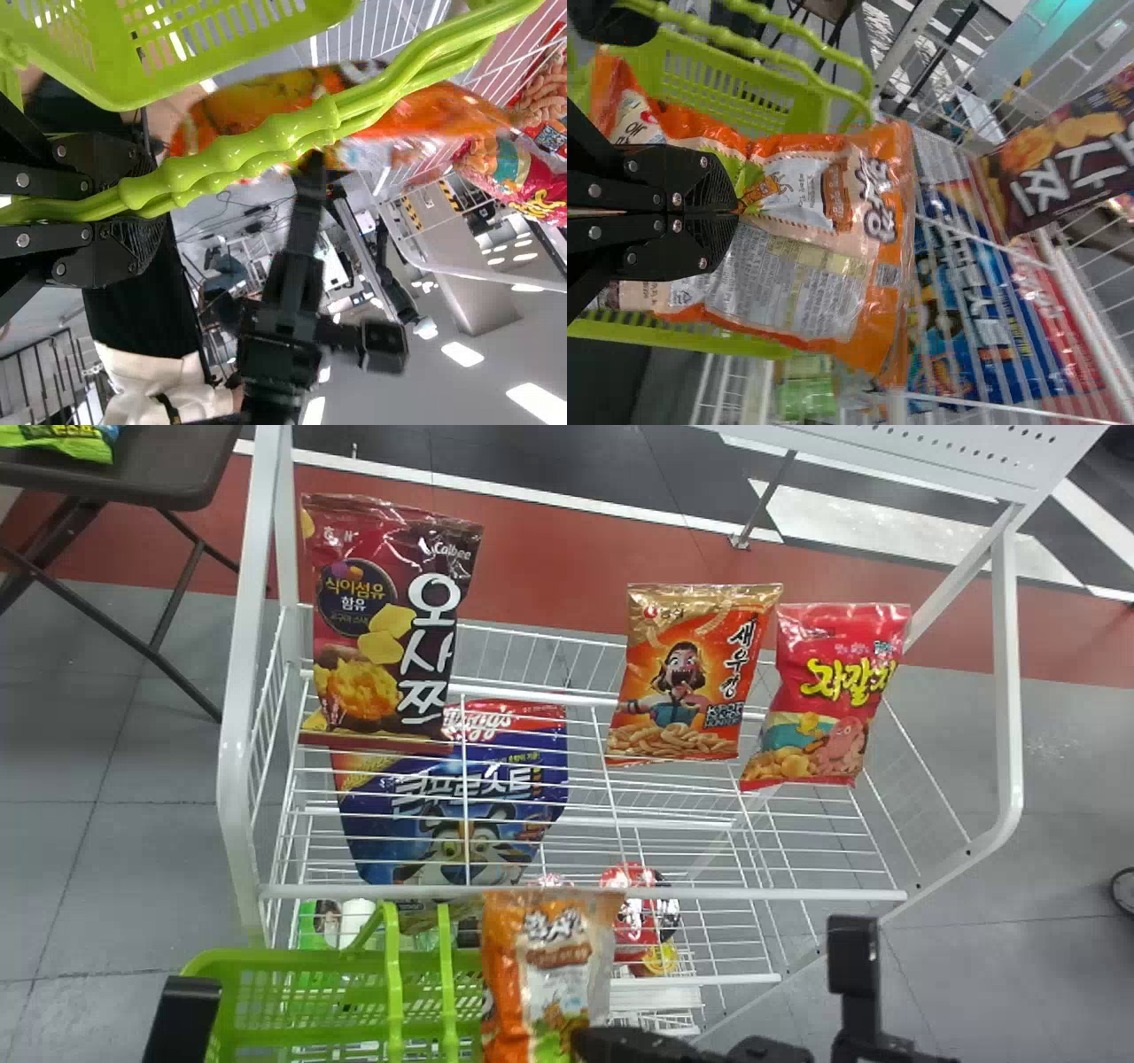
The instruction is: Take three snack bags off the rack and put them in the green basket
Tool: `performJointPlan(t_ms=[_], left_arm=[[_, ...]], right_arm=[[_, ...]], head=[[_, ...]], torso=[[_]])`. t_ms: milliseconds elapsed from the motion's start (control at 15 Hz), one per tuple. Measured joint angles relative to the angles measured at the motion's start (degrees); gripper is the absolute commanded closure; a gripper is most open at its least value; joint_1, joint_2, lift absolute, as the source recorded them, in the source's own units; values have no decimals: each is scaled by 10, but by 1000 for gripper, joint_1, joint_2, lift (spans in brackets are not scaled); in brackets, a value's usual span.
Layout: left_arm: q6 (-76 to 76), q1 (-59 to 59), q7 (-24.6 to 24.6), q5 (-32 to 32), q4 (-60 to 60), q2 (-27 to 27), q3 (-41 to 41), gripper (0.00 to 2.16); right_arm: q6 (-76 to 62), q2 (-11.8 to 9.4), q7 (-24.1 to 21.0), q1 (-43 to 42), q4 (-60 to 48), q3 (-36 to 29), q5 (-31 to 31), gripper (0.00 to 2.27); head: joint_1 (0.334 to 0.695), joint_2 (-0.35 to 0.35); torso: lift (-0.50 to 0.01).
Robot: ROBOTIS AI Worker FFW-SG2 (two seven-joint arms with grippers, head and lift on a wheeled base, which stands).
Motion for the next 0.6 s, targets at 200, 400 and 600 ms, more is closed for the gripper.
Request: performJointPlan(t_ms=[200,400,600], left_arm=[[0,1,2,1,-2,0,-1,1278],[2,1,1,0,-3,0,-4,1278],[2,4,0,0,-5,0,-4,1278]], right_arm=[[-1,-11,0,2,23,49,18,2219],[-10,-19,-1,2,27,90,33,1460],[-7,-21,-4,-6,32,106,34,-2]], head=[[695,-350],[695,-350],[695,-350]], torso=[[-26],[-26],[-26]])
